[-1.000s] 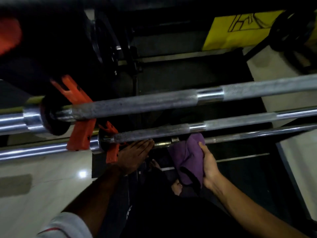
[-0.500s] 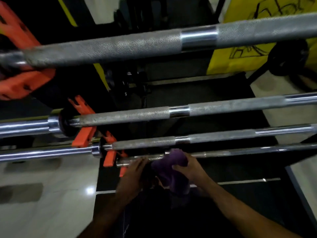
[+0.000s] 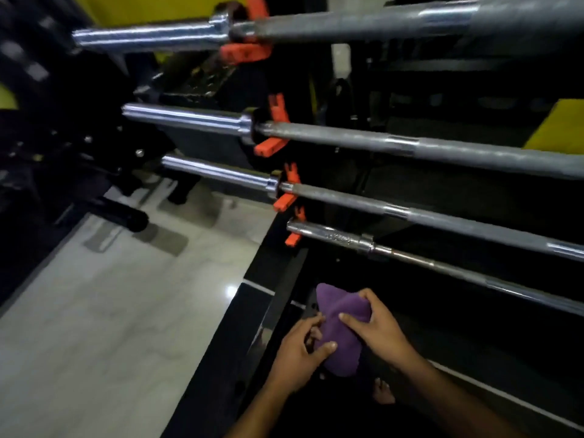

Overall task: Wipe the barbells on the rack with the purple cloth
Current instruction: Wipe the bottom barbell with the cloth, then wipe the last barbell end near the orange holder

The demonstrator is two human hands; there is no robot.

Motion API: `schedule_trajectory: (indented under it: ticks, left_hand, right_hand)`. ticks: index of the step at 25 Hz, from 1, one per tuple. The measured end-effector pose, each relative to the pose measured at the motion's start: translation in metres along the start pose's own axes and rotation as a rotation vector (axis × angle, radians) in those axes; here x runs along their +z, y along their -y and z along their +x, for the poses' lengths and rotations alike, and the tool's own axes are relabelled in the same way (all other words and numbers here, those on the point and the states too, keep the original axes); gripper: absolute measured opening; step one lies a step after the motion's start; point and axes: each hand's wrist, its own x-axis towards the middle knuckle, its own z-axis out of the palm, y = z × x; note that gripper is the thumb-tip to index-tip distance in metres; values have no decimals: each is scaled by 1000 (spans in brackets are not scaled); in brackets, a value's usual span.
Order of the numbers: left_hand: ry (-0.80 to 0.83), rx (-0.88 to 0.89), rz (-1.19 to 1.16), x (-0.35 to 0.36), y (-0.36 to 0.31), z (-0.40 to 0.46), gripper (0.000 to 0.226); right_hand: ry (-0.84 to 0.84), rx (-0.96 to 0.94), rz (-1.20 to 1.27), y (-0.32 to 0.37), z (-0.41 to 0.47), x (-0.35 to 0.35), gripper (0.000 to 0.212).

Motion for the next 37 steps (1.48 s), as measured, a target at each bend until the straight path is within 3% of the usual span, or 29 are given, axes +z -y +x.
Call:
schedule_trajectory:
  ticks: [5, 9, 16, 18, 22, 25, 30, 37]
  left_hand:
    - [-3, 1, 57, -40, 44, -83, 72]
    - [-91, -57, -62, -63, 88, -166, 41]
    - [-379, -139, -95, -115, 228, -364, 39]
    - [-479, -179, -39, -133, 255, -414, 42]
    - [-729, -352, -10, -168, 309, -489, 69]
    - [-828, -514, -23, -185, 353, -525, 65]
    - [-787, -633, -63, -198, 390, -548, 58]
    - [-540, -599, -52, -259, 438, -488, 60]
  right_hand:
    - [250, -139, -273, 11, -34, 61, 46]
    - [481, -249, -428, 21, -71, 142, 58]
    - [886, -642, -1101, 32, -153, 339, 37]
    - [896, -716, -1173, 41, -181, 391, 36]
    - [819, -676, -1069, 62, -215, 463, 35]
    - [753, -612, -1035, 78, -212, 495, 33]
    - [664, -598, -1074, 85, -195, 525, 31]
    - [550, -471, -1003, 85, -145, 551, 27]
